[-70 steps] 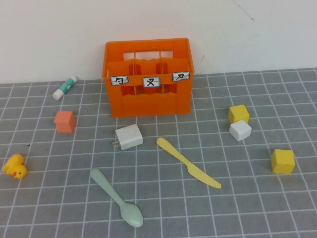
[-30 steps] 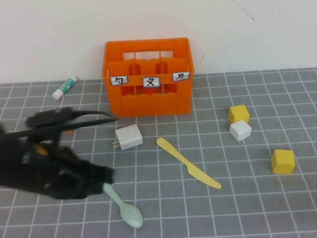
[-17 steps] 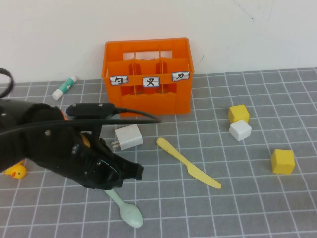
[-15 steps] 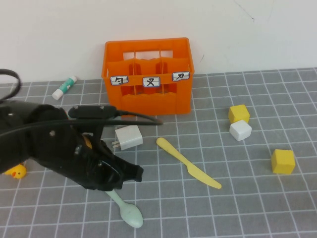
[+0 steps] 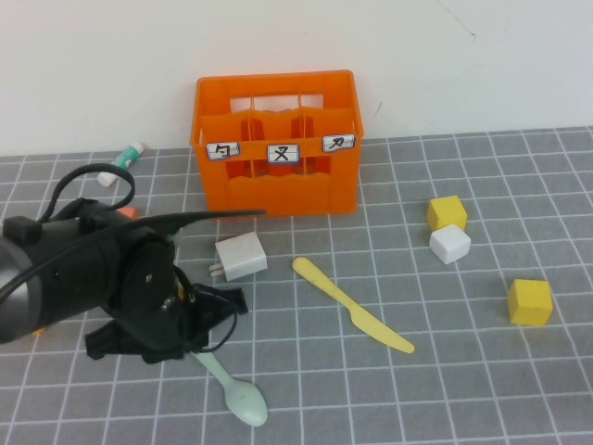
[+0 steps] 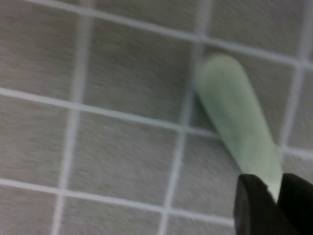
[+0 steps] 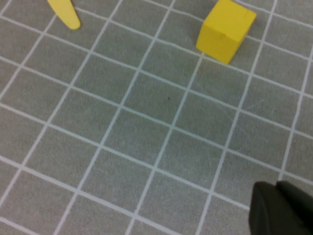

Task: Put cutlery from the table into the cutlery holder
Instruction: Pick up the spoon

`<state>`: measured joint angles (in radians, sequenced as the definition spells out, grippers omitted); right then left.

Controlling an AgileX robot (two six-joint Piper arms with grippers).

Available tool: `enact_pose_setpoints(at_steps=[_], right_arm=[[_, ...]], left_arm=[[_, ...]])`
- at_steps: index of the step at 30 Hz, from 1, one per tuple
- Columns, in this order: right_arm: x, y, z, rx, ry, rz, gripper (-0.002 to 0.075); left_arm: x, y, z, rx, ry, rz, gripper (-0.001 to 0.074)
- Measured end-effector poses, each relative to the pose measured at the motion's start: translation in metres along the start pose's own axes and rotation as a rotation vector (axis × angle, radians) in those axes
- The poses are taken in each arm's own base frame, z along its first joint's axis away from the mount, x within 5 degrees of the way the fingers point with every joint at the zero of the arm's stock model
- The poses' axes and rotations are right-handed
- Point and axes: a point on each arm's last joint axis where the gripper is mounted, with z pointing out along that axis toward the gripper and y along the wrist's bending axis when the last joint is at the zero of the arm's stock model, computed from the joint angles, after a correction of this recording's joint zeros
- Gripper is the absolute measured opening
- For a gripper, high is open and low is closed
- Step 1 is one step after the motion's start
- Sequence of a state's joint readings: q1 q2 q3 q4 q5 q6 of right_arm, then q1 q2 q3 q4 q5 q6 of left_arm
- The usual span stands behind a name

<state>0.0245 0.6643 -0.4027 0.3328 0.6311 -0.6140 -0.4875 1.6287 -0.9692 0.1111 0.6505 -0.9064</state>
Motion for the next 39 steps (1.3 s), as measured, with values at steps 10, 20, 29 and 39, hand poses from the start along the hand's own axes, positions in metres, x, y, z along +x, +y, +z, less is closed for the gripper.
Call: enact_pose_setpoints(at_steps=[10,20,29,39], right_arm=[[-0.001,0.0,0.0,-0.004,-0.01,0.011,-0.0003],[-0.002,0.0,0.0,0.001,-0.018,0.01,-0.0003],[-0.002,0.0,0.0,0.002,-0.022,0.011,-0.0003],[-0.003,-0.001,0.0,0.005,-0.031,0.014,-0.0003]], left_arm=[[-0.01,-0.006,0.006,0.044,-0.08,-0.132,0.0242],[-0.014,-0.014,0.019,-0.002,-0.065,-0.163,0.0316],[-0.012,-0.009,0.018,-0.07,-0.042,-0.13,0.0318],[-0.01,-0.011,0.021,-0.061,-0.011,-0.069,0.032]])
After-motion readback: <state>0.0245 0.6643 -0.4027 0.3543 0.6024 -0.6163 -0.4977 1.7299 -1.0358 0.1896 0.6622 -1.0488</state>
